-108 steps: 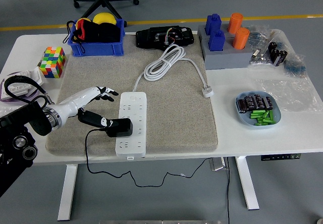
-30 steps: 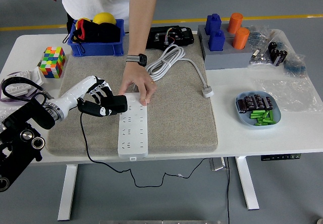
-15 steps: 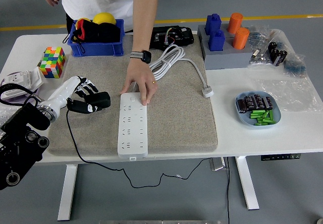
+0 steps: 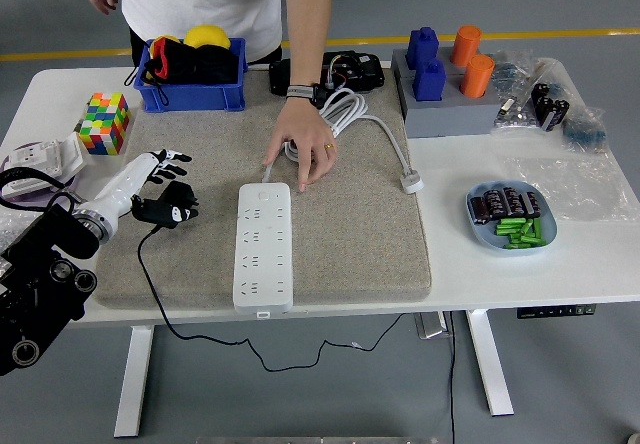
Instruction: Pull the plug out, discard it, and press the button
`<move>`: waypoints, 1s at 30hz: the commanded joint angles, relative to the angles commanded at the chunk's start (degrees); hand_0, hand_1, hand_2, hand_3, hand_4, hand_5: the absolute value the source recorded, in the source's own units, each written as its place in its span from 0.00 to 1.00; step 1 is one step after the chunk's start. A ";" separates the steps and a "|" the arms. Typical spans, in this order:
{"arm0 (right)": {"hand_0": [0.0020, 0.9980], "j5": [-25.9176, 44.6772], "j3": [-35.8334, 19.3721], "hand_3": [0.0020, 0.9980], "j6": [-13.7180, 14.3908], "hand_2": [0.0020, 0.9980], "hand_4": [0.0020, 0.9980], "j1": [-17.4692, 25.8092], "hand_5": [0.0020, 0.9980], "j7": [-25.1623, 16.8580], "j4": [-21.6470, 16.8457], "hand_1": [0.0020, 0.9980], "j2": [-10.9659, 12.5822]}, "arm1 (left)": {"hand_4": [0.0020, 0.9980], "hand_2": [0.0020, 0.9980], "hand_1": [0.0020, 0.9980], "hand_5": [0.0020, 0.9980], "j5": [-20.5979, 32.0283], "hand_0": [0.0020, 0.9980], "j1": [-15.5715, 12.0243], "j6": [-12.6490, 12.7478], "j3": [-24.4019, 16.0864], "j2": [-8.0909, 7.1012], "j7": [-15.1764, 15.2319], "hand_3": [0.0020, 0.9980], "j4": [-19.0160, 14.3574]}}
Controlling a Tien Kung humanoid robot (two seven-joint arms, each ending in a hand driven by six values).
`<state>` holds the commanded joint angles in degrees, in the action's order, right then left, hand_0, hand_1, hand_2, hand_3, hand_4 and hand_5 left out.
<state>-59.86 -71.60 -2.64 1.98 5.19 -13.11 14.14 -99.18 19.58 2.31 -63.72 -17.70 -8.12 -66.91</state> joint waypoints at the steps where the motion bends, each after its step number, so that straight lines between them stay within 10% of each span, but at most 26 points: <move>1: 0.73 0.03 0.03 0.63 -0.01 0.66 0.75 -0.04 0.60 0.00 -0.02 0.68 0.02 | 0.90 0.77 0.77 0.08 -0.20 0.71 -0.05 -0.03 -0.15 -0.01 -0.11 0.87 -0.30; 6: 0.73 0.19 0.14 0.63 0.02 0.66 0.75 -0.01 0.60 0.00 0.02 0.68 0.03 | 0.90 0.77 0.77 0.08 0.70 0.71 0.15 -0.29 0.25 -0.42 0.03 0.87 -3.39; 7: 0.73 0.23 0.14 0.63 0.04 0.66 0.74 0.00 0.60 0.00 0.04 0.68 0.03 | 0.75 0.54 0.53 0.00 1.20 0.36 0.31 -0.38 0.60 -0.54 0.15 0.82 -4.20; 12: 0.73 0.32 0.18 0.63 0.02 0.66 0.74 -0.03 0.60 0.01 0.03 0.68 0.04 | 0.75 0.54 0.53 0.00 1.65 0.36 1.91 -1.12 4.11 -0.95 -0.35 0.82 -7.95; 13: 0.73 0.31 0.19 0.63 0.02 0.66 0.74 -0.04 0.60 0.01 -0.01 0.68 0.04 | 0.59 0.35 0.25 0.00 0.76 0.18 2.47 -1.30 5.17 -0.96 -0.84 0.76 -8.49; 21: 0.73 0.38 0.26 0.63 -0.01 0.66 0.74 -0.04 0.60 0.03 -0.04 0.68 0.07 | 0.48 0.26 0.16 0.00 -10.89 0.17 8.57 -2.49 15.04 -0.87 -4.96 0.75 -7.59; 24: 0.73 0.40 0.27 0.63 0.00 0.66 0.74 0.06 0.60 0.03 0.02 0.68 0.10 | 0.48 0.26 0.16 0.00 -12.03 0.17 10.14 -3.25 17.57 -0.80 -6.54 0.75 -6.92; 25: 0.73 0.41 0.30 0.63 0.01 0.66 0.74 0.10 0.60 0.04 0.04 0.68 0.11 | 0.29 0.18 0.09 0.00 -12.24 0.16 10.57 -3.69 18.26 -0.73 -7.18 0.74 -6.72; 30: 0.73 0.47 0.30 0.63 -0.02 0.66 0.74 0.08 0.60 0.06 0.06 0.68 0.09 | 0.29 0.18 0.09 0.00 -12.56 0.16 12.55 -4.82 21.50 -0.20 -8.68 0.74 -5.56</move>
<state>-59.39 -71.30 -2.66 2.06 5.25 -13.05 14.23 -111.74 32.13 -2.51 -42.22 -17.90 -16.80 -72.46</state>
